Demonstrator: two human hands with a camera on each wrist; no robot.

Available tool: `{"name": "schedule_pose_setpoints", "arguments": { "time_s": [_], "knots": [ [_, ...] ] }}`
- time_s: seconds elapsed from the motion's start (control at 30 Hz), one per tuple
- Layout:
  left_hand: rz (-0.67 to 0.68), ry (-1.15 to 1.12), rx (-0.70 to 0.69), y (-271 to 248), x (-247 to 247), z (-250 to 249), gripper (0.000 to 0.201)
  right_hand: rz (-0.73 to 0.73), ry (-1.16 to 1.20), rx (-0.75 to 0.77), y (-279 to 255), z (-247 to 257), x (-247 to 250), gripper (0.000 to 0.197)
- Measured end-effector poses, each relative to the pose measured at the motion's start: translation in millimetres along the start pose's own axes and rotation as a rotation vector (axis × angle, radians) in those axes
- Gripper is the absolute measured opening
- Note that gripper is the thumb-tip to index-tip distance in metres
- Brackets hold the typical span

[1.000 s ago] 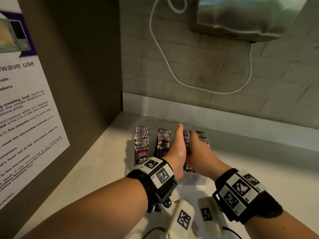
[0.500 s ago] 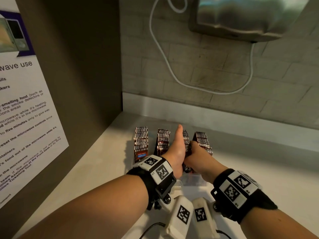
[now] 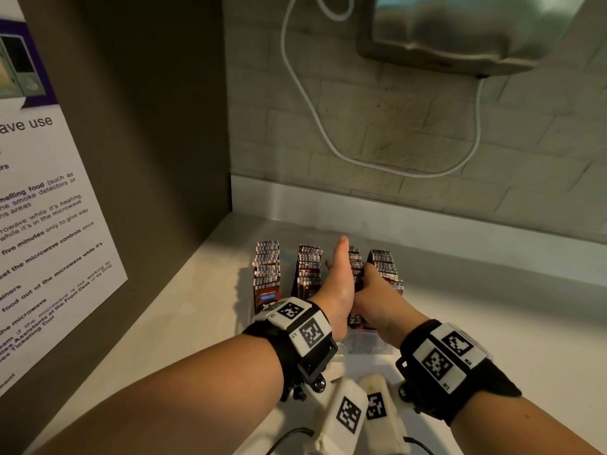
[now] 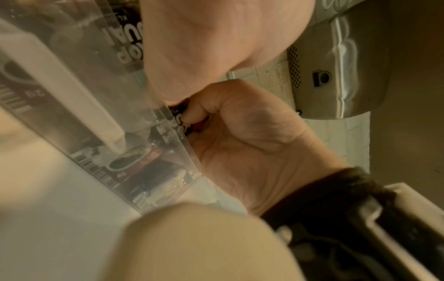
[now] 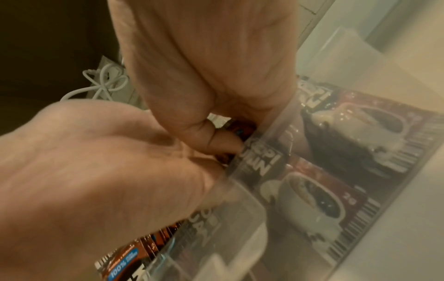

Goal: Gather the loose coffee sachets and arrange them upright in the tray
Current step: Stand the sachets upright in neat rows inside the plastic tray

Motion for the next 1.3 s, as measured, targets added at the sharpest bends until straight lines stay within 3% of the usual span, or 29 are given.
{"name": "schedule_pose_setpoints", "arguments": {
  "time_s": [0.23, 0.4, 0.5, 0.63, 0.87, 1.0, 1.07, 1.17, 1.23, 1.3],
  "knots": [
    [-0.032, 0.023, 0.009, 5, 0, 3, 0.126, 0.018, 0.037, -0.004, -3, 3, -2, 0.065],
    [-0.048, 0.044, -0.018, -17, 2, -10, 0.089, 0.025, 0.018, 0.008, -9, 9, 2, 0.080],
    [-0.038, 0.032, -0.050, -16, 2, -15, 0.085, 0.029, 0.004, 0.021, -10, 13, 4, 0.082],
    [-0.004, 0.045, -0.044, -19, 1, -18, 0.098, 0.026, -0.024, -0.007, -7, 9, 2, 0.086],
    [0.049, 0.046, -0.107, -39, -3, -36, 0.073, -0.005, 0.019, 0.042, -3, 17, 11, 0.093],
    [0.126, 0.073, -0.240, -64, -4, -66, 0.059, -0.086, 0.054, 0.143, -6, 41, 30, 0.080],
    [0.147, 0.102, -0.348, -75, 5, -84, 0.039, -0.160, 0.135, 0.230, -13, 55, 46, 0.065],
    [-0.003, 0.171, -0.590, -84, 38, -112, 0.014, -0.295, 0.189, 0.337, -23, 63, 75, 0.044],
    [-0.183, 0.271, -0.689, -84, 72, -115, 0.020, -0.383, 0.122, 0.325, -25, 51, 91, 0.035],
    [-0.337, 0.379, -0.655, -81, 105, -105, 0.037, -0.407, 0.015, 0.217, -24, 27, 98, 0.032]
  ]
}}
Point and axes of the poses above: each hand's wrist, its own y-axis towards the middle knuckle, its own x-axis out of the back of the hand, z = x × y, the point moved 6 cm from there along y, towards the middle knuckle, and after that the axes turned 6 degrees about -z, right-handed, at the moved point
